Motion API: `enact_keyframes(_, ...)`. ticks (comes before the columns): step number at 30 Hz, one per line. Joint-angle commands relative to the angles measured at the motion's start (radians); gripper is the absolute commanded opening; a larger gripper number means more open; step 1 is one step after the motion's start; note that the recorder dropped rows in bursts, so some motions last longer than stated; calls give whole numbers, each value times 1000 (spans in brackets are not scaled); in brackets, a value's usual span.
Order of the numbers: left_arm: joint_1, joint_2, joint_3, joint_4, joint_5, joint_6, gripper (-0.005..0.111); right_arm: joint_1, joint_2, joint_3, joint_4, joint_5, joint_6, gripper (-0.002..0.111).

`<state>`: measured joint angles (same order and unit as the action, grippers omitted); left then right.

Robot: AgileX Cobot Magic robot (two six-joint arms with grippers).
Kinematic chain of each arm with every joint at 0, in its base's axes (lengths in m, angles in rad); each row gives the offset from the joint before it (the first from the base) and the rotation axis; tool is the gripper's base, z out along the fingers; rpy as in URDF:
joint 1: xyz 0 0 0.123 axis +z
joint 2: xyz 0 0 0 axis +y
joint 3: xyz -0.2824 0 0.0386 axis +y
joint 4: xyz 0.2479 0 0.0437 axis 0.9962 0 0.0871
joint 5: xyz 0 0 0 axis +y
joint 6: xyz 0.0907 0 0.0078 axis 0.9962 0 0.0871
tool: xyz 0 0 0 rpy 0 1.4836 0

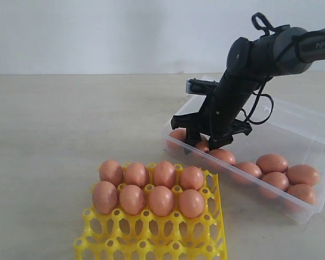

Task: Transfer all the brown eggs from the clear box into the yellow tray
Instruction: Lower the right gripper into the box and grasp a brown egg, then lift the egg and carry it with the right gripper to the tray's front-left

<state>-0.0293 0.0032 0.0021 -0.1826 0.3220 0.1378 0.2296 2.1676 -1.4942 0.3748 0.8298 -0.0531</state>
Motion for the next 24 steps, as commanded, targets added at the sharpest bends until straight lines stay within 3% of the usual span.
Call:
enact_keyframes(1, -4, -3, -2, -8, -11, -7, 4, -1, 19, 9, -14, -27, -8, 44)
enact_keyframes(4, -4, -3, -2, -8, -11, -7, 4, -1, 19, 9, -16, -29, -8, 34)
enact_keyframes(9, -4, -3, -2, -8, -11, -7, 4, -1, 19, 9, -21, -53, -17, -1)
enact_keyframes(16, -4, -3, -2, -8, -11, -7, 4, -1, -22, 9, -81, -58, 7, 0)
enact_keyframes(24, -4, -3, -2, -8, -11, -7, 4, -1, -214, 9, -306, -38, 147, 0)
